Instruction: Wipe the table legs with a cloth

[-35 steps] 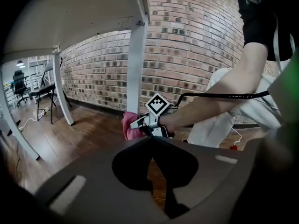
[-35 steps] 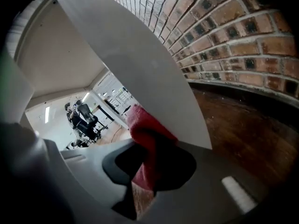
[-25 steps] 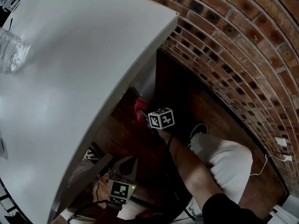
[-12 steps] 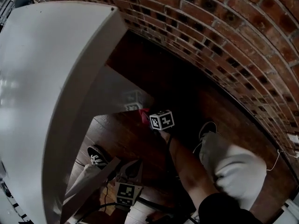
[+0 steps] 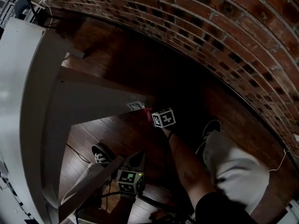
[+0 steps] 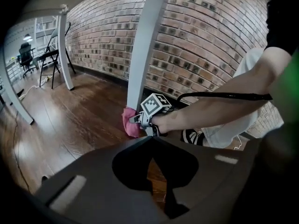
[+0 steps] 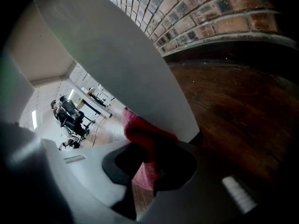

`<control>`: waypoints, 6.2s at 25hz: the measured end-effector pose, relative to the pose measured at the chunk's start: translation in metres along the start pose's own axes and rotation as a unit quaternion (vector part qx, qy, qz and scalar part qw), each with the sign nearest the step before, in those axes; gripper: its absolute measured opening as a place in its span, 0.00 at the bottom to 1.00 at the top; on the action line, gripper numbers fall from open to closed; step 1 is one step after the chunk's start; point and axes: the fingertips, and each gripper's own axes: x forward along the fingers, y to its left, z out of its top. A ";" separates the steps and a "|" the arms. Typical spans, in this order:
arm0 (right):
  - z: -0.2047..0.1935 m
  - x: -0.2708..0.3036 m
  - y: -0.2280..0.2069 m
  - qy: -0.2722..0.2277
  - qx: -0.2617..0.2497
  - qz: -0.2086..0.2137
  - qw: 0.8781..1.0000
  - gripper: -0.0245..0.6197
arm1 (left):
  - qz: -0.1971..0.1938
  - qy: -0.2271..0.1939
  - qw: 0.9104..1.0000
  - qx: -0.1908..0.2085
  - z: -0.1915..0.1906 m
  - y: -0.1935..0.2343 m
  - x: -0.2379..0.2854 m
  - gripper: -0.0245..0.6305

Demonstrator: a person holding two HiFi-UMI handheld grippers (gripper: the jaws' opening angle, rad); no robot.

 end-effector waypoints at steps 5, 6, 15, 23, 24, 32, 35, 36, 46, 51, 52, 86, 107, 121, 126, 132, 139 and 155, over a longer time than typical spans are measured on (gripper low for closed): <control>-0.006 -0.001 -0.007 0.016 -0.021 -0.008 1.000 0.12 | -0.002 0.028 1.000 -0.013 -0.001 0.002 0.022 0.04; -0.007 -0.001 -0.009 0.020 -0.026 -0.012 0.999 0.12 | -0.003 0.029 0.999 -0.018 0.002 0.002 0.026 0.04; -0.025 -0.013 -0.048 0.063 -0.068 -0.096 0.991 0.12 | 0.001 0.035 0.999 -0.036 0.024 -0.006 0.062 0.04; -0.007 0.007 -0.054 0.073 -0.281 -0.171 0.941 0.12 | -0.009 0.043 0.998 -0.037 0.019 -0.014 0.062 0.04; -0.006 0.006 -0.052 0.073 -0.289 -0.173 0.939 0.12 | -0.008 0.044 0.998 -0.036 0.018 -0.013 0.061 0.04; 0.012 -0.017 -0.035 0.052 -0.301 -0.162 0.939 0.12 | -0.002 0.032 0.999 -0.024 0.031 -0.013 0.057 0.04; 0.024 -0.032 -0.022 0.038 -0.301 -0.151 0.941 0.12 | -0.004 0.023 1.000 -0.021 0.039 -0.020 0.050 0.04; 0.030 -0.039 -0.019 0.034 -0.302 -0.150 0.941 0.12 | -0.004 0.018 1.000 -0.020 0.043 -0.022 0.048 0.04; 0.083 -0.106 0.031 -0.006 -0.330 -0.146 0.933 0.12 | -0.003 -0.020 1.000 -0.003 0.065 -0.039 0.008 0.04; 0.106 -0.143 0.062 -0.028 -0.342 -0.148 0.928 0.12 | 0.003 -0.054 0.999 -0.001 0.080 -0.044 -0.018 0.04; 0.111 -0.151 0.069 -0.034 -0.346 -0.148 0.926 0.12 | 0.003 -0.061 0.998 -0.001 0.084 -0.045 -0.025 0.04; 0.256 -0.371 0.265 -0.177 -0.473 -0.152 0.850 0.13 | -0.005 -0.227 0.973 0.045 0.176 -0.073 -0.159 0.04; 0.300 -0.398 0.263 -0.189 -0.644 -0.199 0.715 0.13 | -0.031 -0.288 0.954 0.075 0.249 -0.100 -0.189 0.04; 0.303 -0.340 0.234 -0.190 -0.693 -0.138 0.682 0.12 | -0.017 -0.242 0.968 0.066 0.232 -0.070 -0.138 0.04; 0.279 -0.308 0.209 -0.160 -0.689 -0.108 0.699 0.11 | -0.011 -0.224 0.973 0.059 0.224 -0.060 -0.118 0.04; 0.251 -0.269 0.177 -0.117 -0.686 -0.085 0.713 0.11 | -0.010 -0.206 0.977 0.052 0.217 -0.054 -0.096 0.04; 0.226 -0.228 0.146 -0.099 -0.659 -0.058 0.743 0.11 | -0.012 -0.179 0.982 0.051 0.206 -0.049 -0.070 0.04; 0.165 -0.145 0.067 -0.045 -0.597 -0.028 0.800 0.11 | -0.007 -0.123 0.991 0.045 0.177 -0.027 0.000 0.04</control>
